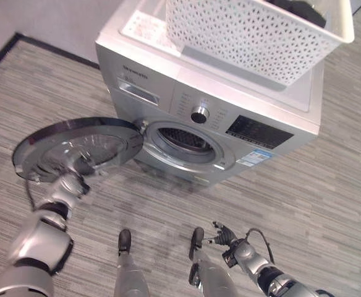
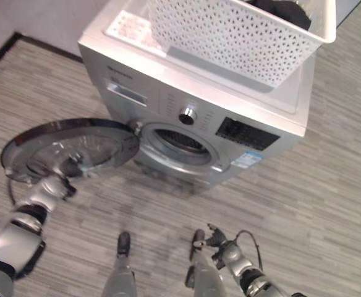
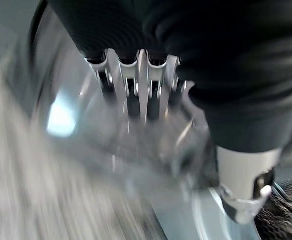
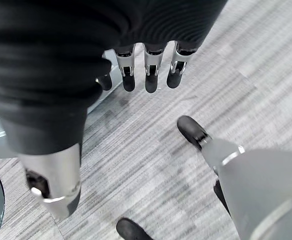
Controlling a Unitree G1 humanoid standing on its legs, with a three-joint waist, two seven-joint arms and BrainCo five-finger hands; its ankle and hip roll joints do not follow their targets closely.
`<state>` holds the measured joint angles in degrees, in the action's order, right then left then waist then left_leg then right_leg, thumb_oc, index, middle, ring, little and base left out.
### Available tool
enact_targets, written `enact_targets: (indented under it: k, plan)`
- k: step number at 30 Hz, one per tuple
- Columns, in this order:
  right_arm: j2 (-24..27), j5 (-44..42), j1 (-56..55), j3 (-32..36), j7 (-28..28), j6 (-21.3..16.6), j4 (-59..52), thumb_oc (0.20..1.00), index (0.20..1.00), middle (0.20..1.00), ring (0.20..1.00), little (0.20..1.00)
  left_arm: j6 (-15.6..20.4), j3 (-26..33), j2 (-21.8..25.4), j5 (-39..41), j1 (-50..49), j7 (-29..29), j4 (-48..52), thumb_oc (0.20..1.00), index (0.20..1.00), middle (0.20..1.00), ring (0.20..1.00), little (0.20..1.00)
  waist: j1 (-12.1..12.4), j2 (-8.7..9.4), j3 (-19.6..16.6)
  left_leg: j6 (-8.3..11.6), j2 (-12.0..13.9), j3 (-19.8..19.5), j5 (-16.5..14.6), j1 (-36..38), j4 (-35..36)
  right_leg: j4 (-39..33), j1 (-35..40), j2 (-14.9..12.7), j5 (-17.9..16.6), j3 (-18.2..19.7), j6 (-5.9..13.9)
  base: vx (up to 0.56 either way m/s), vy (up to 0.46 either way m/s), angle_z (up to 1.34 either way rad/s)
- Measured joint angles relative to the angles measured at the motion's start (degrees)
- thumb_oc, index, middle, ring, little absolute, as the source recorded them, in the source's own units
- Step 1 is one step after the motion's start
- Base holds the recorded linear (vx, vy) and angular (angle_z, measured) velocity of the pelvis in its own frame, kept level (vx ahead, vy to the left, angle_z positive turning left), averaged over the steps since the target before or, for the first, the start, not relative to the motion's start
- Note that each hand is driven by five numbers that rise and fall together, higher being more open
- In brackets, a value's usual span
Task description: Grab the laundry basket,head to the washer,open it,put in the laundry and shut it.
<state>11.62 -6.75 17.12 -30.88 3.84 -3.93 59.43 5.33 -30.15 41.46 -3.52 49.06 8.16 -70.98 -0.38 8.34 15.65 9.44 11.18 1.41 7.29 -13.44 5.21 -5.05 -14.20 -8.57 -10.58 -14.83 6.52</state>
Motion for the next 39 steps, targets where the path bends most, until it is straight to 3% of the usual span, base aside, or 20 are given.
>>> enact_targets:
  k: [3,7,14,17,21,23,24,25,26,28,29,30,31,32,33,34,36,39]
  plan:
    - [0.32,-1.75,0.04,0.35,0.30,-0.37,0.03,1.000,1.000,1.000,1.000,1.000,0.01,0.05,1.08,-1.03,2.74,0.57,0.08,1.000,1.000,1.000,1.000,1.000,-0.11,0.14,0.28,0.36,0.45,-0.91,0.25,-1.76,-0.02,0.01,-1.14,0.43,0.13,-0.96,-0.23,-0.03,-0.018,0.10]
    - [0.35,-4.38,-0.03,0.47,0.85,-1.05,0.17,1.000,1.000,1.000,1.000,1.000,0.01,-0.30,2.24,-1.17,5.12,2.27,-0.49,1.000,1.000,1.000,1.000,1.000,-0.32,2.61,2.60,0.57,0.76,-1.12,0.29,-2.72,-0.02,0.02,-1.87,0.70,0.22,-1.37,-0.39,-0.01,0.005,0.03]
    - [-0.01,-4.91,0.80,0.39,0.99,-1.58,-1.93,1.000,1.000,1.000,1.000,1.000,-0.02,-0.18,2.27,-1.41,4.72,2.96,-0.57,1.000,1.000,1.000,1.000,1.000,-0.19,2.84,2.77,0.59,0.74,-1.03,0.27,-2.61,-0.02,0.02,-1.80,0.67,0.23,-1.36,-0.39,0.00,0.007,0.00]
    - [-0.01,-4.98,0.48,1.23,1.08,-2.20,-1.74,1.000,1.000,1.000,1.000,1.000,0.62,2.71,2.76,-0.66,0.86,4.85,5.24,1.000,1.000,1.000,1.000,1.000,0.14,2.83,2.77,0.59,0.61,-0.87,0.26,-2.04,-0.03,0.03,-1.42,0.55,0.22,-1.11,-0.39,0.00,0.074,-0.03]
    - [0.06,-6.06,-1.50,8.17,1.47,-2.17,-0.12,1.000,1.000,1.000,1.000,1.000,2.57,9.53,2.20,3.61,-11.36,7.22,20.37,1.000,1.000,1.000,1.000,1.000,0.99,2.32,3.11,0.29,-0.18,-0.69,-0.14,-0.06,-0.33,0.04,0.50,-0.17,0.39,-0.61,-0.17,-0.01,0.098,-0.01]
    - [0.22,-7.56,-2.88,14.28,2.39,-2.30,1.15,1.000,1.000,1.000,1.000,1.000,3.44,13.80,-0.62,5.08,-20.23,8.60,28.39,1.000,1.000,1.000,1.000,1.000,1.70,1.54,3.62,-0.29,-1.35,-0.66,-1.82,0.37,-2.88,0.04,1.98,-1.39,0.52,-0.10,0.08,0.06,0.216,0.02]
    - [0.83,-8.78,-3.85,20.96,2.30,-2.12,3.68,1.000,1.000,1.000,1.000,1.000,3.97,15.24,-4.43,3.71,-28.27,8.86,31.52,1.000,1.000,1.000,1.000,1.000,2.59,-0.17,3.95,-1.25,-2.90,-0.08,-3.63,0.82,-5.37,0.05,3.49,-3.00,0.78,0.31,0.72,0.15,0.380,0.01]
    - [1.08,-9.72,-4.14,22.98,2.57,-2.00,4.56,1.000,1.000,1.000,1.000,1.000,3.99,16.20,-6.53,3.04,-30.31,9.01,31.55,1.000,1.000,1.000,1.000,1.000,2.68,-0.80,4.19,-1.46,-3.41,-0.03,-3.98,1.65,-5.82,0.04,4.32,-3.51,0.59,0.43,0.98,0.14,0.292,0.04]
    - [2.65,-10.98,-5.32,22.86,3.25,-1.92,4.74,1.000,1.000,1.000,1.000,1.000,3.78,13.45,-8.46,2.17,-33.20,8.66,29.61,1.000,1.000,1.000,1.000,1.000,3.41,-1.80,3.65,-2.42,-4.57,0.28,-4.79,1.64,-6.89,0.36,4.68,-4.65,0.59,0.62,1.38,0.18,0.401,0.02]
    - [2.58,-13.51,-5.43,29.11,3.63,-1.90,4.95,1.000,1.000,1.000,1.000,1.000,4.14,15.58,-11.96,0.63,-36.17,8.33,24.88,1.000,1.000,1.000,1.000,1.000,2.97,-2.51,3.40,-3.75,-5.93,1.10,-6.95,2.57,-9.56,1.24,5.72,-6.06,0.84,1.80,1.27,0.12,0.293,-0.14]
    - [3.24,-15.71,-6.35,33.40,3.76,-1.95,3.84,1.000,1.000,1.000,1.000,1.000,3.96,15.88,-16.67,0.18,-39.15,7.81,17.38,1.000,1.000,1.000,1.000,1.000,1.92,-3.64,2.45,-5.50,-7.66,1.98,-9.69,4.26,-12.59,2.22,7.93,-7.95,1.79,2.80,0.92,0.15,0.262,-0.23]
    - [4.05,-16.71,-7.93,34.11,4.12,-2.05,2.15,1.000,1.000,1.000,1.000,1.000,3.56,15.92,-19.50,0.16,-40.58,7.66,13.90,1.000,1.000,1.000,1.000,1.000,1.34,-4.35,1.17,-5.71,-8.37,2.07,-11.03,4.43,-13.74,3.40,8.29,-8.89,3.07,3.26,0.97,0.15,0.246,-0.12]
    - [4.52,-17.93,-9.33,34.51,4.83,-2.20,0.01,1.000,1.000,1.000,1.000,1.000,3.44,15.31,-21.56,-0.08,-43.00,7.50,10.99,1.000,1.000,1.000,1.000,1.000,0.54,-4.77,-0.49,-6.85,-9.48,2.22,-12.56,4.11,-15.49,5.37,7.99,-9.87,5.37,3.58,-0.39,0.16,0.235,0.14]
    - [4.48,-19.92,-12.29,36.98,6.11,-2.41,-3.86,1.000,1.000,1.000,1.000,1.000,3.14,15.26,-24.84,-1.44,-44.79,7.52,5.49,1.000,1.000,1.000,1.000,1.000,-0.53,-5.02,-1.53,-11.01,-11.57,1.96,-15.48,4.05,-21.65,10.42,7.86,-11.81,8.58,4.31,-2.49,0.16,0.200,0.14]
    - [4.50,-21.00,-14.09,38.33,7.32,-2.63,-7.18,1.000,1.000,1.000,1.000,1.000,2.70,15.35,-26.61,-1.61,-46.39,7.57,2.85,1.000,1.000,1.000,1.000,1.000,-0.77,-5.63,-1.80,-13.96,-12.17,2.12,-18.69,3.54,-26.73,14.88,7.30,-12.59,10.10,5.74,-2.65,0.25,0.170,-0.13]
    - [4.45,-22.02,-16.24,37.76,8.79,-3.86,-10.50,1.000,1.000,1.000,1.000,1.000,1.86,16.68,-28.05,-1.16,-49.23,8.55,1.94,1.000,1.000,1.000,1.000,1.000,-0.43,-6.62,-3.57,-10.36,-10.96,1.68,-21.47,3.14,-28.54,20.99,4.30,-12.11,9.62,7.38,-1.57,0.21,0.095,-0.24]
    - [3.20,-22.21,-20.24,37.28,10.44,-3.82,-19.38,1.000,1.000,1.000,1.000,1.000,1.56,17.88,-28.62,-1.49,-49.96,9.03,-1.59,1.000,1.000,1.000,1.000,1.000,-1.33,-7.59,-5.07,-11.79,-9.97,0.33,-21.02,4.73,-26.83,29.71,0.64,-8.61,13.11,9.28,0.60,0.19,0.006,-0.03]
    - [2.88,-22.16,-21.01,36.93,12.16,-4.92,-27.09,1.000,1.000,1.000,1.000,1.000,0.63,17.95,-28.04,-1.66,-51.61,9.03,-2.13,1.000,1.000,1.000,1.000,1.000,-2.40,-6.65,-6.90,-12.63,-9.69,0.42,-19.13,7.17,-21.67,28.28,-1.99,-3.07,14.17,9.70,1.14,0.22,-0.066,0.01]
